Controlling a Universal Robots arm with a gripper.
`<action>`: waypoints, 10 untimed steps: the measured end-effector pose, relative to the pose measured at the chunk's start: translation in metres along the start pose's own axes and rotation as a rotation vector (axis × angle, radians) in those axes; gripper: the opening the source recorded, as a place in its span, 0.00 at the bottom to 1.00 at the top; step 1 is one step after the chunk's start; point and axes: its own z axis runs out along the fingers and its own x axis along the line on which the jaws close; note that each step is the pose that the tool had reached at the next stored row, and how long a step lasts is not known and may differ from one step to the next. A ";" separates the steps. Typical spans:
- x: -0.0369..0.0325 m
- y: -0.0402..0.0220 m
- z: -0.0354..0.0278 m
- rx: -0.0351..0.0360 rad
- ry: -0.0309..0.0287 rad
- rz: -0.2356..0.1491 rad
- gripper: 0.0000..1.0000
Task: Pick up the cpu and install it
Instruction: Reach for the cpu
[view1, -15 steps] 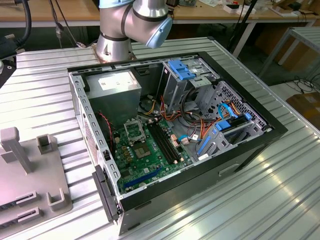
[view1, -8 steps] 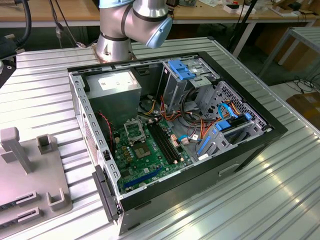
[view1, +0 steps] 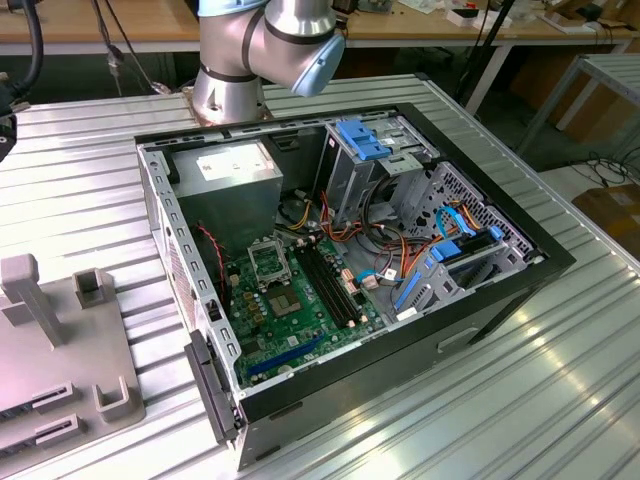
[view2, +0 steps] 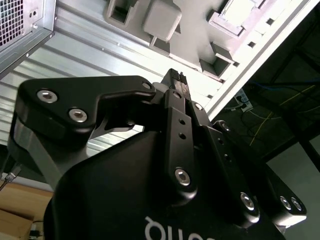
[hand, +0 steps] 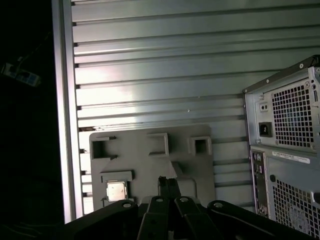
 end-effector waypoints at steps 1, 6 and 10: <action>0.0020 -0.0020 0.0001 -0.0002 -0.0019 0.000 0.11; 0.0128 -0.0112 0.0013 -0.0013 -0.0064 -0.001 0.11; 0.0281 -0.0126 0.0027 -0.0014 -0.0065 -0.001 0.11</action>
